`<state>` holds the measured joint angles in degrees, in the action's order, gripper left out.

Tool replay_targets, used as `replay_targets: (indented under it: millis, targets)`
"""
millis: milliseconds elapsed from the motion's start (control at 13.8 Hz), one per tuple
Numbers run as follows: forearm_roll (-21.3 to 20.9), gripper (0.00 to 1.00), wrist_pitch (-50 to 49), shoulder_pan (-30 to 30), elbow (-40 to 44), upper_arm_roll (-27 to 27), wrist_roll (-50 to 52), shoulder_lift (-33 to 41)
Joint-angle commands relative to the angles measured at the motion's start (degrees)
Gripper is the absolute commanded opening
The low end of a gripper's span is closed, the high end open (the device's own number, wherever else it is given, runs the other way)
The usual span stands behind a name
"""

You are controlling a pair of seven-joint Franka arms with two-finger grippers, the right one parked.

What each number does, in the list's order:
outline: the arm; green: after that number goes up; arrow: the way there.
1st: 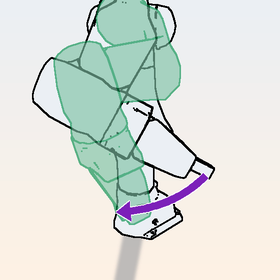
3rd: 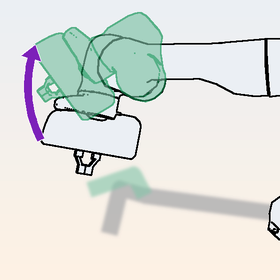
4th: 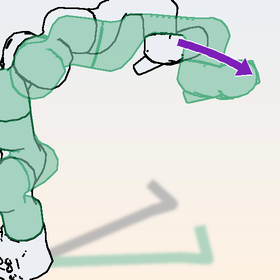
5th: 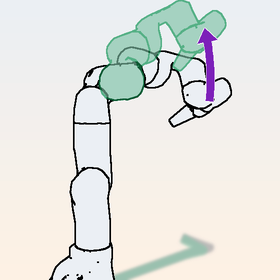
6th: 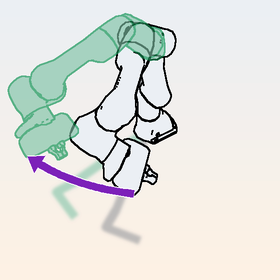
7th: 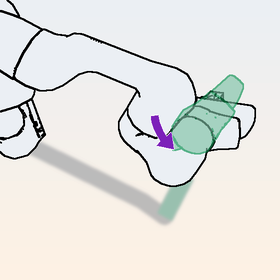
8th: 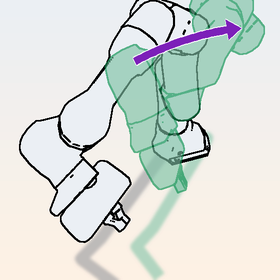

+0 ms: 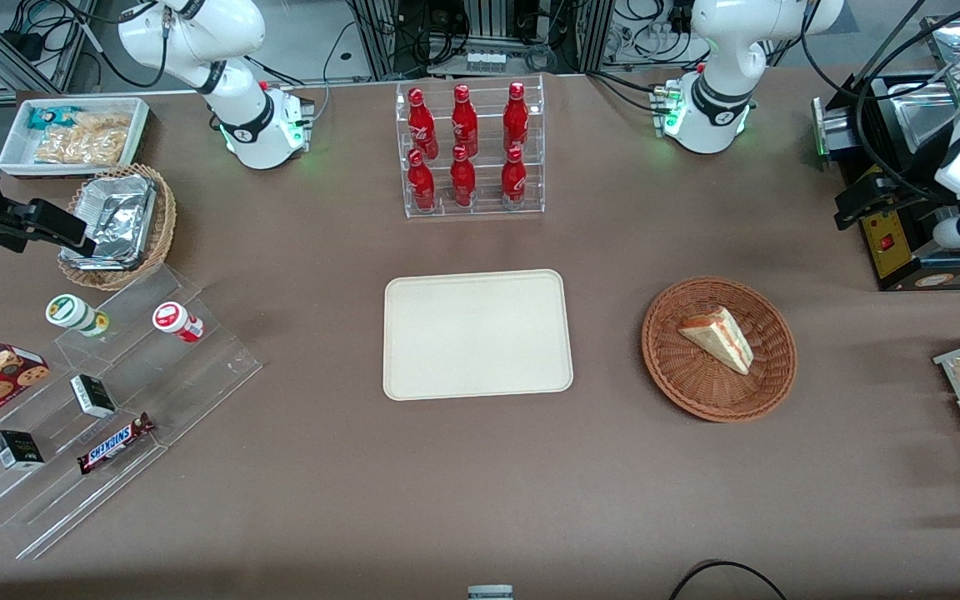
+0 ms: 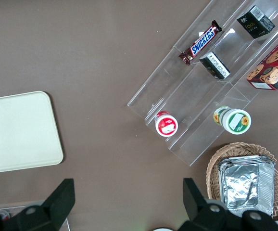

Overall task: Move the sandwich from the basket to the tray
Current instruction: 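Move the left gripper over the wrapped sandwich in the wicker basket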

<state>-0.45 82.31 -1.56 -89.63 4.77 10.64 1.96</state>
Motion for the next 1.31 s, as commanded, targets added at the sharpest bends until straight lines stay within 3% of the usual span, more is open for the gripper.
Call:
replay_targets:
  millis: [0,436,800,1018,1236]
  targets:
    - [-0.5,1.0,-1.4,-0.2,0.2,0.2,-0.6,0.2]
    - [-0.7,1.0,-0.5,-0.2,-1.4,0.2,0.1,-2.8]
    - [-0.8,1.0,16.2,0.1,-16.6,0.6,5.3,-2.8]
    - [-0.7,1.0,31.8,0.2,-29.1,1.8,16.2,-1.0]
    - [-0.7,1.0,44.5,0.2,-38.1,3.9,35.4,0.1]
